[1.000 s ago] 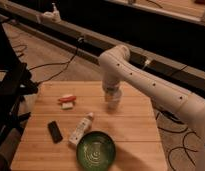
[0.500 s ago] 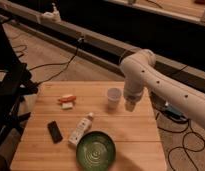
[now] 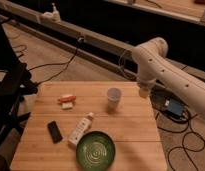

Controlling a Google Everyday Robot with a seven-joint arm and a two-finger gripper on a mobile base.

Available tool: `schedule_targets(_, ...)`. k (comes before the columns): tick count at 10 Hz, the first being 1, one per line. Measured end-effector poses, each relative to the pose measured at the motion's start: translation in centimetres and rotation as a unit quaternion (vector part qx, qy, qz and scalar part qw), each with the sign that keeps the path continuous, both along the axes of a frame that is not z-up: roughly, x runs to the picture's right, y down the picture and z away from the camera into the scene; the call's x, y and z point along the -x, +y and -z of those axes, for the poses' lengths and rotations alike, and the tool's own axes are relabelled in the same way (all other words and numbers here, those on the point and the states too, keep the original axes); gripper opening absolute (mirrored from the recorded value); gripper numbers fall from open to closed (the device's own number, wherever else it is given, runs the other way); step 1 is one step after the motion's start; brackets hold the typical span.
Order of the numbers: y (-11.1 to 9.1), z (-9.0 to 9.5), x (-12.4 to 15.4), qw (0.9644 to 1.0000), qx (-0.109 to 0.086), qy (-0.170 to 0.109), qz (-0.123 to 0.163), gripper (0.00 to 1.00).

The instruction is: Move the arm in a circular motion

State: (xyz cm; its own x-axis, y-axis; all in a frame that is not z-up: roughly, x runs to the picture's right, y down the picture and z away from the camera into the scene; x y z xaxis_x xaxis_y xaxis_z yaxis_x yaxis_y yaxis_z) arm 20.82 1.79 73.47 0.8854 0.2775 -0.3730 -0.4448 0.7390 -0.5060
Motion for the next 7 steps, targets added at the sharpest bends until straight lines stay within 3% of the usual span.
schedule_targets(2,-2.6,-3.6,6.1,0.9974,-0.022,-0.062,0.029,0.00)
schedule_targets(4,-2.8,-5.3,12.3,0.9896,-0.028,-0.134,0.044,0.00)
schedule_targets(5,-2.1,-5.2,15.1,0.9841,-0.022,-0.171,0.042,0.00)
schedule_targets(7,0.4,-3.1,19.1,0.9711,-0.003,-0.237,0.026,0.00)
